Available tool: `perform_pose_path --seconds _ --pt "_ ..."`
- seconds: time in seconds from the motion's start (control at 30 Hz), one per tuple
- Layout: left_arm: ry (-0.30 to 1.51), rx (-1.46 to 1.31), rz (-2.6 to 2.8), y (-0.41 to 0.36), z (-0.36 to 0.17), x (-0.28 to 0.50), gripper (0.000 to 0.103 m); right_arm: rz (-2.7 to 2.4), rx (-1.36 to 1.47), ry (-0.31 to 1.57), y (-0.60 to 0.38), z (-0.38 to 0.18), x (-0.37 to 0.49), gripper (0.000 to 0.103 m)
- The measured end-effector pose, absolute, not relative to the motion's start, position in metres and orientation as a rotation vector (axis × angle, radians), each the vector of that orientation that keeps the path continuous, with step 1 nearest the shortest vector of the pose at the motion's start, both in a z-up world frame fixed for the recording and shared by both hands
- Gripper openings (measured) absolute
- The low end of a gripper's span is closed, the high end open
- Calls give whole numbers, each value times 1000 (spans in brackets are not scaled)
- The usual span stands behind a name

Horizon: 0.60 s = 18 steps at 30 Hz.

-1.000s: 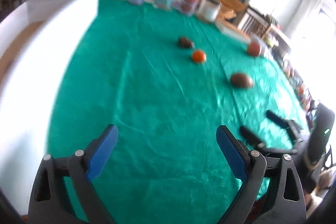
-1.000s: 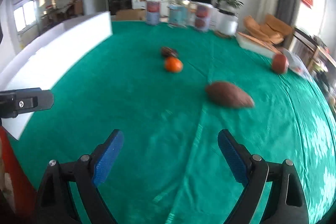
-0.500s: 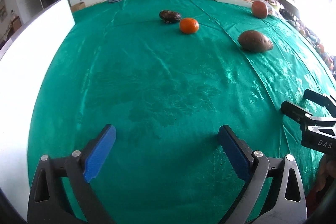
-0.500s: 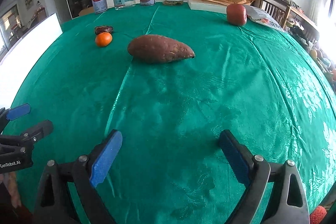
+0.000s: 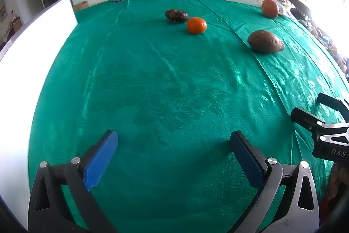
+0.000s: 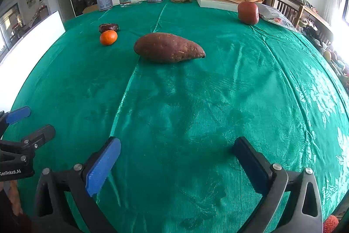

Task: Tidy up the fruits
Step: 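Withdraw both open grippers from the tray back over the table, then grasp the second sweet potato with the right gripper while the left approaches the tangerine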

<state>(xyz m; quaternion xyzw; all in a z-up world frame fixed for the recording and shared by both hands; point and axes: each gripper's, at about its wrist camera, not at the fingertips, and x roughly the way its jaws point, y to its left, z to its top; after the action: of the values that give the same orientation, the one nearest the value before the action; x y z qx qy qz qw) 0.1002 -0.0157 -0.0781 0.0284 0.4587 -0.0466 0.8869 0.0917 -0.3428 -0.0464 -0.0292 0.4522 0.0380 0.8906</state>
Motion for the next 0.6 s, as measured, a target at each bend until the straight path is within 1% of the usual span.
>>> perform_pose_path --seconds 0.43,0.6 --pt "958 58 -102 -16 -78 102 102 80 -63 939 -343 -47 92 103" --pt "1018 9 -215 -29 -68 148 101 81 -64 940 -343 -47 91 103"
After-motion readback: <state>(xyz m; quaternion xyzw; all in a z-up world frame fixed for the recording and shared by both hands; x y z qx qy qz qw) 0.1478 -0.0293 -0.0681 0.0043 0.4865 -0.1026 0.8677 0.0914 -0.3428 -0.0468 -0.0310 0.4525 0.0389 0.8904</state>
